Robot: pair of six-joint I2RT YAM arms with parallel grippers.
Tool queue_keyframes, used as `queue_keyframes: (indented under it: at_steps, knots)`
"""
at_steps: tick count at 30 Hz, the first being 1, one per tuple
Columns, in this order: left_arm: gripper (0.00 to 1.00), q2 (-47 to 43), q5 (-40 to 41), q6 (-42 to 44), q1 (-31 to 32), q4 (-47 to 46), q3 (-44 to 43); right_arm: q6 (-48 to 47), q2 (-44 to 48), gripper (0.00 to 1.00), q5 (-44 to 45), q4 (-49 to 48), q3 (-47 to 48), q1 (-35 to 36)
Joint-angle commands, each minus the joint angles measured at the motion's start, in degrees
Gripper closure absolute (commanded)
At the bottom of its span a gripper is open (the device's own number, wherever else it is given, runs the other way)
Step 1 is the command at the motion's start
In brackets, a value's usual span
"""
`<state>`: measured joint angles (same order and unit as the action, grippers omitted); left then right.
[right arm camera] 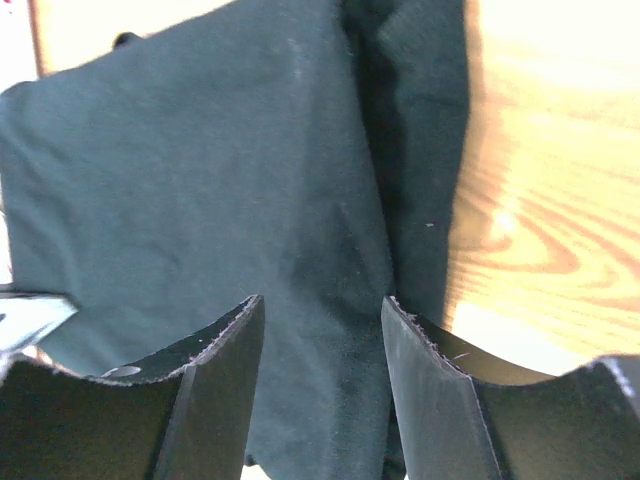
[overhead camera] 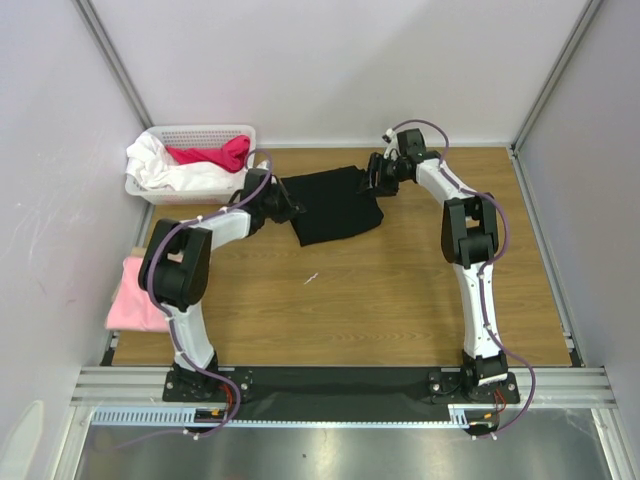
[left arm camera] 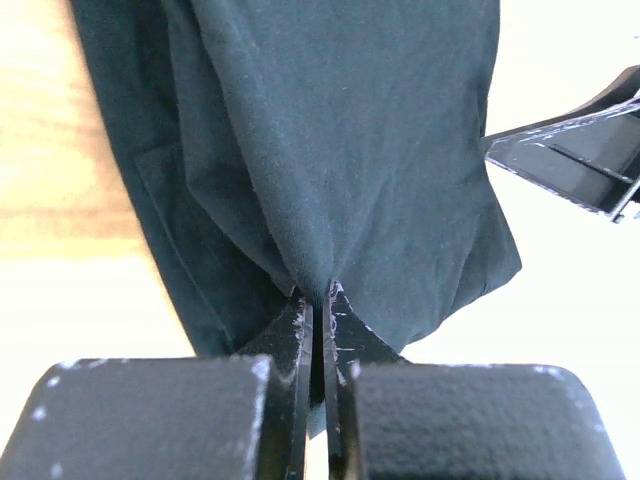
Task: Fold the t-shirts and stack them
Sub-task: Fold the tshirt
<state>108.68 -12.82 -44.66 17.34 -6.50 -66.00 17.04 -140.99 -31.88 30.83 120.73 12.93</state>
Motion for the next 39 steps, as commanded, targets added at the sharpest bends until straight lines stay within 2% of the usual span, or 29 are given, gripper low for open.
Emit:
queue_keyframes:
  at_steps: [1,6,12,13,14,16,17,19,22,29,33,36,37,39]
  knots:
    - [1.0,-3.8,-0.8,-2.6,0.3,8.7,-2.3,-0.3,3.6,0.44,0.6,-1.7,-1.7,0.5]
    - [1.0,-3.4,1.7,-4.8,0.2,14.0,-2.1,-1.0,4.1,0.44,0.5,-1.6,-2.4,0.5]
    - [0.98,-2.9,0.2,-9.6,-1.0,12.0,1.7,-1.0,4.3,0.44,-0.4,-1.6,-1.6,-0.4]
    - [0.93,-3.0,-0.2,-9.7,-1.4,11.8,2.8,-1.1,4.4,0.44,-0.5,-1.5,-1.5,-0.5]
    - [0.75,-3.2,-0.3,-9.2,-1.5,11.9,2.8,-1.0,4.6,0.43,-0.7,-1.4,-1.1,-0.9]
    - [0.62,-2.3,-0.4,-6.3,-1.6,14.8,1.0,-1.0,5.0,0.43,-1.1,-0.9,-0.3,-1.2]
    - [0.46,-1.9,-0.3,-5.4,-1.6,16.4,0.0,-1.0,5.1,0.42,-1.3,-0.7,0.3,-1.5]
    - [0.33,-1.2,-1.2,-2.9,-1.6,17.8,-1.6,-1.2,5.4,0.41,-2.3,-0.3,2.0,-1.8]
    - [0.25,-2.3,-1.7,0.9,-1.6,18.5,-3.8,-1.8,5.2,0.38,-3.0,0.5,5.1,-2.1]
    - [0.27,-2.9,7.8,8.8,-2.2,25.1,-13.0,-0.8,2.3,0.38,-0.1,-4.0,6.7,-2.3]
    - [0.33,-0.8,9.2,8.1,-3.7,22.0,-14.9,0.9,-0.7,0.4,-1.8,-5.2,8.9,-1.9]
    - [0.49,1.6,8.5,8.0,-4.2,18.3,-17.0,1.4,-1.0,0.47,-3.4,-6.1,9.1,-1.5]
    - [0.63,2.1,7.6,7.9,-4.3,17.2,-17.5,1.8,-1.0,0.51,-4.7,-6.4,9.1,-1.2]
    - [0.77,3.6,4.9,7.1,-4.3,13.5,-18.7,2.1,-0.4,0.6,-5.1,-6.7,9.0,-0.7]
